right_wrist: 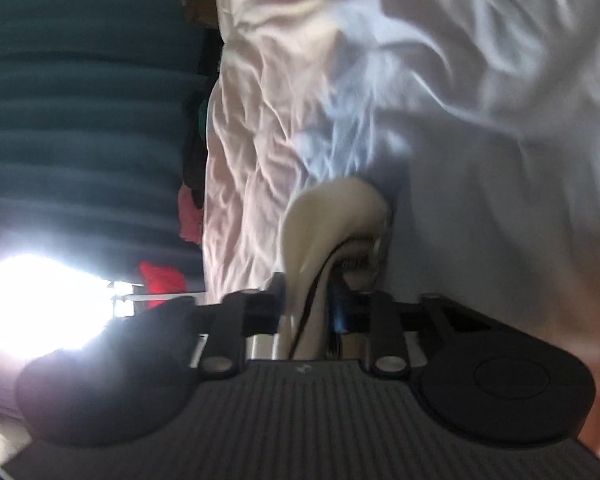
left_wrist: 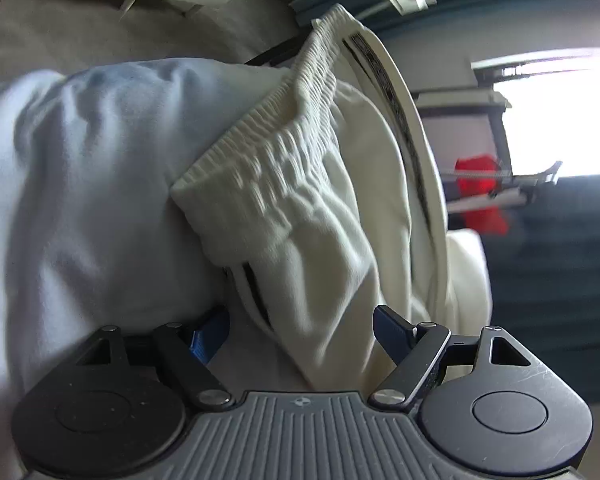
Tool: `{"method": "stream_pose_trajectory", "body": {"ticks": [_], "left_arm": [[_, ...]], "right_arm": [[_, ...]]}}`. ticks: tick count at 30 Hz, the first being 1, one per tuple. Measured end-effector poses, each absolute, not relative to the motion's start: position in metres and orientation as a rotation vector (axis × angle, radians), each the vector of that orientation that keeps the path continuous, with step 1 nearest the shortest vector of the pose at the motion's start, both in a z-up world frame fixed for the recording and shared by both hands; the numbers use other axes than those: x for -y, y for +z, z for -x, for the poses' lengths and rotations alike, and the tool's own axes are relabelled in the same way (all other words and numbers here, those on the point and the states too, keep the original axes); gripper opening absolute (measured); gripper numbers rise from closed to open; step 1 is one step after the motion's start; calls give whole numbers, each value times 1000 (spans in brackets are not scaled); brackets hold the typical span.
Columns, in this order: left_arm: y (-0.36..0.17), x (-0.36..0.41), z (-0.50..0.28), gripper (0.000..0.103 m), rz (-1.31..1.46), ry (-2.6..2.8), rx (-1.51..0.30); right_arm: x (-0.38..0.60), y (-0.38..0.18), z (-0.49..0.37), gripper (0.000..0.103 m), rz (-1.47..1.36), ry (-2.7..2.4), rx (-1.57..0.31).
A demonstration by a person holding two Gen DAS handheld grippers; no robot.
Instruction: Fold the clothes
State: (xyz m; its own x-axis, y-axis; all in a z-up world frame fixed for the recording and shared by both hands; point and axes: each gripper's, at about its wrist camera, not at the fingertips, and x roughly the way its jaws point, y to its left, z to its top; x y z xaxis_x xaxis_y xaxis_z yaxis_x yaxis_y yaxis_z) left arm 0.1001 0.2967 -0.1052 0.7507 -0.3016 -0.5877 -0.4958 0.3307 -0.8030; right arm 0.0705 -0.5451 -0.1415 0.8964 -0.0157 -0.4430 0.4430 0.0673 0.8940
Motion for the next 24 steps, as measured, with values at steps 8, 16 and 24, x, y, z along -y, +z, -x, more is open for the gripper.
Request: {"method": "stream_pose_trajectory", "body": {"ticks": [8, 16, 24], "left_arm": [[-106, -297, -101, 79, 1260, 136, -714], [-101, -297, -111, 60, 1185, 117, -719], [-84, -294, -101, 17, 1150, 134, -631]], "right_arm": [[552, -95, -52, 12, -1274, -380, -8], [579, -125, -39, 14, -1280, -568, -304], [576, -142, -31, 24, -1339, -496, -434]]}}
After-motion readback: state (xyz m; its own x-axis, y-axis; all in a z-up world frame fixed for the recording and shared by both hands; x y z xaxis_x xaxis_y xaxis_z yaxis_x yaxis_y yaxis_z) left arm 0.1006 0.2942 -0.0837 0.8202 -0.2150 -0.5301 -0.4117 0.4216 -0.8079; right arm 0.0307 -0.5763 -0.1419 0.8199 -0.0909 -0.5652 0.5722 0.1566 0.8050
